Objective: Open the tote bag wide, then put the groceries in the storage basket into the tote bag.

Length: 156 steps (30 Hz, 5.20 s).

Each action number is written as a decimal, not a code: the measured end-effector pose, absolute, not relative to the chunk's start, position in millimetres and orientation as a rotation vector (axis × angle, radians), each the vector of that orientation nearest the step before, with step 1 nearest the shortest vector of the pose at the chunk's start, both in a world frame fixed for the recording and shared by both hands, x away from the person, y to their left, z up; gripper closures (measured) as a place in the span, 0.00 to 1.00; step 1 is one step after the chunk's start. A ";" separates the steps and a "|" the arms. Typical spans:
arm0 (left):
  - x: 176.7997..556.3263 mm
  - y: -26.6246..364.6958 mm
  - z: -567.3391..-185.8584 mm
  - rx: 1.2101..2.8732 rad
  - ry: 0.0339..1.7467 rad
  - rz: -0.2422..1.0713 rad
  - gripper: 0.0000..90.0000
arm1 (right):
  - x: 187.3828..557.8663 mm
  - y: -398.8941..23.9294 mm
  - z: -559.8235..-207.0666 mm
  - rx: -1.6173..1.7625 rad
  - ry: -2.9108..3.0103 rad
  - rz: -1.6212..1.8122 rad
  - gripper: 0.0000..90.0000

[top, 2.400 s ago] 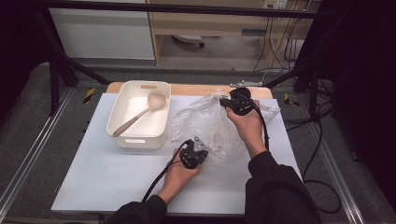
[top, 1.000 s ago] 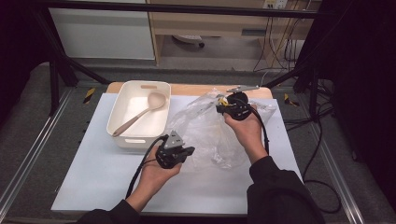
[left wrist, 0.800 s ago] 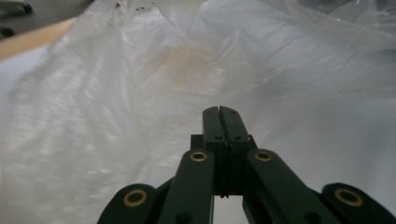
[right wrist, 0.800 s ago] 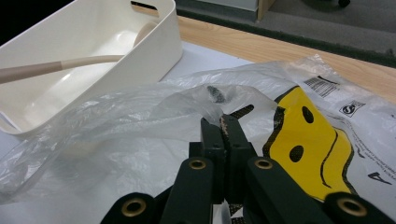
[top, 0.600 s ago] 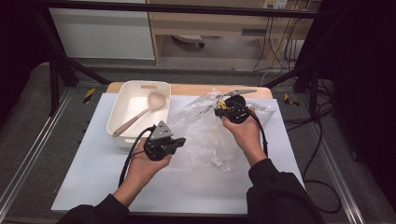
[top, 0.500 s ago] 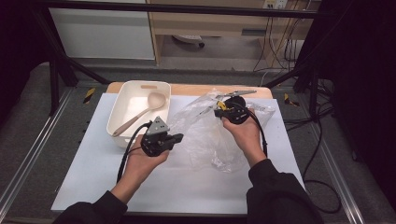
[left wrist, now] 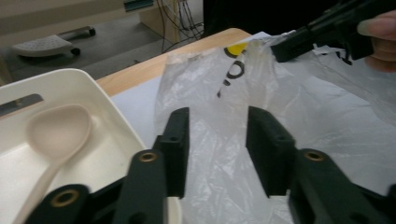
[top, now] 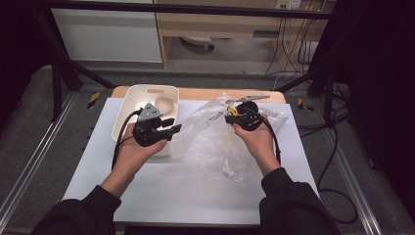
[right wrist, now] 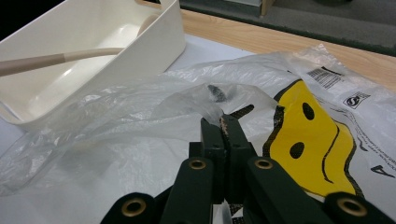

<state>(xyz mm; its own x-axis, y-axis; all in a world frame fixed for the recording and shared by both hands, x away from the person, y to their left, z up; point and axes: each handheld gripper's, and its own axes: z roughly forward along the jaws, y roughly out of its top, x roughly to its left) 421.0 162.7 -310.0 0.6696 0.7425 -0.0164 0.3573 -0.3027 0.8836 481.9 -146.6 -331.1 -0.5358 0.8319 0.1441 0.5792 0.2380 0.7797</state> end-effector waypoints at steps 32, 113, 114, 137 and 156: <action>458.3 228.8 -323.0 1.892 1.041 0.549 0.12 | 482.2 -143.2 -331.6 1.300 2.230 1.231 1.00; 483.3 268.6 -374.6 2.055 1.252 0.507 0.53 | 481.2 -141.1 -351.9 1.304 2.272 1.219 1.00; 483.3 268.5 -375.2 2.052 1.255 0.503 0.53 | 481.2 -141.2 -351.8 1.303 2.272 1.219 1.00; 486.2 268.1 -379.4 2.075 1.281 0.460 0.73 | 481.8 -140.6 -352.8 1.301 2.279 1.214 1.00; 482.4 263.4 -376.4 2.093 1.276 0.510 0.77 | 481.5 -142.9 -352.2 1.304 2.277 1.212 1.00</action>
<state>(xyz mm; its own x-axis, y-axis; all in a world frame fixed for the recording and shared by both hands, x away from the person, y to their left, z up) 482.4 263.4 -376.4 0.4571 0.8894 0.0034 0.6468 -0.3350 0.6852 481.5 -142.9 -352.2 -0.5680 0.8039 0.1765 0.5952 0.2531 0.7627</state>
